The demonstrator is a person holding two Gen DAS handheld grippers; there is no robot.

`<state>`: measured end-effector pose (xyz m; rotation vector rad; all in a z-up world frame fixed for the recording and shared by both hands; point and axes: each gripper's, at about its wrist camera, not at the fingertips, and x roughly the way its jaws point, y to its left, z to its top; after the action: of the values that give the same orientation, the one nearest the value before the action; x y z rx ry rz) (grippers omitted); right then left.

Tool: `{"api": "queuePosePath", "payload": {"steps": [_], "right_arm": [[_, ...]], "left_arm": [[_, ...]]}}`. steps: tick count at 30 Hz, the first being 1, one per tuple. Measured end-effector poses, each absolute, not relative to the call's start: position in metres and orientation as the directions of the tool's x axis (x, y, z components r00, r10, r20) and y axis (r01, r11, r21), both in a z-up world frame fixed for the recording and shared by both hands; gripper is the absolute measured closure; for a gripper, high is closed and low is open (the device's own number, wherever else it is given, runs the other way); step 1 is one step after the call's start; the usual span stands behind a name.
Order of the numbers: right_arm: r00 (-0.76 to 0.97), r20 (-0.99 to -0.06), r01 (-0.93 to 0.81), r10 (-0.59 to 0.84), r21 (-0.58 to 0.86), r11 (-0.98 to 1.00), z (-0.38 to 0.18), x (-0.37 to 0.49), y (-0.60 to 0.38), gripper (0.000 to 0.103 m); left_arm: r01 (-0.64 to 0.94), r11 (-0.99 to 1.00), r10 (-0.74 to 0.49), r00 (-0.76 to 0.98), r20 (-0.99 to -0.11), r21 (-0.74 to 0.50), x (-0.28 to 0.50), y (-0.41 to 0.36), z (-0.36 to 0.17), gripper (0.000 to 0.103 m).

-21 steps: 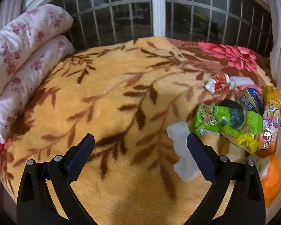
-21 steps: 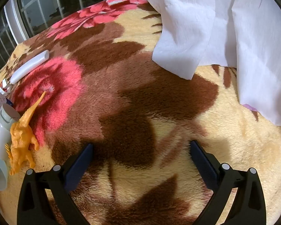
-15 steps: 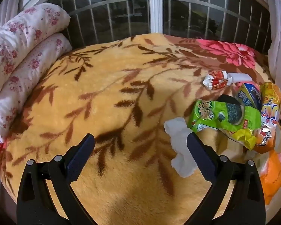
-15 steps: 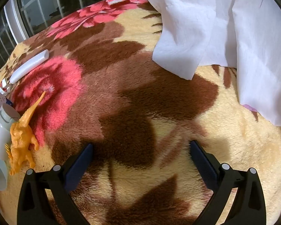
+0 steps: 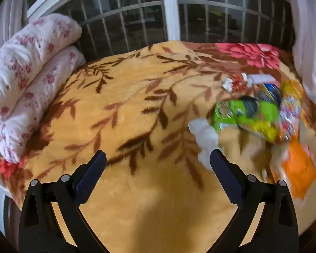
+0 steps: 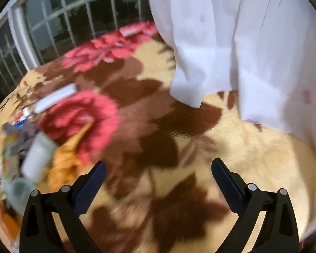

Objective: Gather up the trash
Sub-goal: 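Move both tools toward the trash pile on the bed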

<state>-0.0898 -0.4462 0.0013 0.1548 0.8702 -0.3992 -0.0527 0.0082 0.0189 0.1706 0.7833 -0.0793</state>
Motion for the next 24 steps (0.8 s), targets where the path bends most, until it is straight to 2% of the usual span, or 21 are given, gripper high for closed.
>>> {"api": "queuePosePath", "payload": {"steps": [4, 10, 13, 18, 24], "right_arm": [[0.640, -0.725, 0.312, -0.254, -0.056, 0.948, 0.034, -0.136, -0.383, 0.005], [0.714, -0.692, 0.151, -0.108, 0.002, 0.989, 0.058, -0.194, -0.300, 0.005], [0.697, -0.713, 0.112, -0.071, 0.011, 0.994, 0.054, -0.204, -0.266, 0.005], [0.691, -0.716, 0.086, -0.103, -0.060, 0.995, 0.035, -0.208, -0.218, 0.005], [0.691, -0.722, 0.018, -0.030, -0.023, 1.000, 0.024, -0.204, -0.190, 0.005]], "left_arm": [[0.136, 0.984, -0.023, 0.738, -0.675, 0.115, -0.086, 0.010, 0.026, 0.007], [0.148, 0.982, -0.034, 0.752, -0.658, 0.117, -0.116, 0.008, 0.027, 0.007], [0.156, 0.981, -0.042, 0.747, -0.664, 0.114, -0.123, 0.010, 0.024, 0.007], [0.140, 0.984, -0.035, 0.756, -0.653, 0.109, -0.134, 0.019, 0.023, 0.007], [0.123, 0.988, -0.029, 0.752, -0.658, 0.097, -0.136, 0.030, 0.018, 0.007]]}}
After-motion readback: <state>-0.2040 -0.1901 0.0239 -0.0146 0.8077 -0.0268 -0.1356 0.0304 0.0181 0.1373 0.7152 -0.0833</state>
